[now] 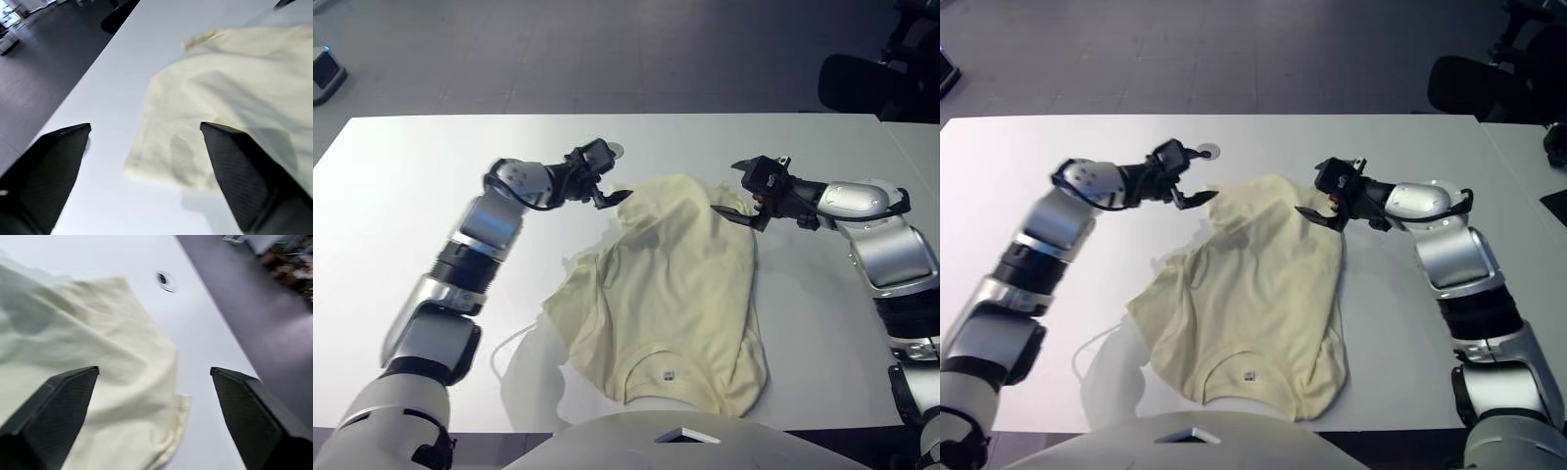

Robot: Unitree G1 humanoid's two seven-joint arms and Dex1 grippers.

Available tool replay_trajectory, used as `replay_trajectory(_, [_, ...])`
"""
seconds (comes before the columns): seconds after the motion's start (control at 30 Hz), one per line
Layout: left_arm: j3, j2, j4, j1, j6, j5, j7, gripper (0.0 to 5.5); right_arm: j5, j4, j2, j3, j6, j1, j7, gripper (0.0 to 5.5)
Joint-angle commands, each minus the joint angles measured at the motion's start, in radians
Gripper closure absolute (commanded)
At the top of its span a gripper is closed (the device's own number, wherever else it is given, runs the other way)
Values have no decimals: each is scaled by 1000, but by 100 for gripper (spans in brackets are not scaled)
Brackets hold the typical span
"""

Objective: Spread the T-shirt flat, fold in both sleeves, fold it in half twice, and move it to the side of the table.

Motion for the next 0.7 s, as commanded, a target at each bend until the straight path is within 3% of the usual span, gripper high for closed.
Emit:
replay_trajectory(0.03, [-25, -57, 277, -68, -127, 136, 89, 55, -86, 55, 56, -4, -26, 27, -124, 52])
replay_trajectory(0.13, [-51, -83, 423, -93, -183, 213, 82, 11, -128, 114, 82, -44, -33, 0, -212, 11])
replay_trajectory(0.33, [-28, -129, 596, -113, -247, 263, 106, 11, -166, 221, 119, -95, -52, -76, -314, 11])
replay_trajectory(0.7, [75, -102, 565, -138, -249, 235, 99, 11, -185, 246, 143, -102, -64, -84, -322, 11])
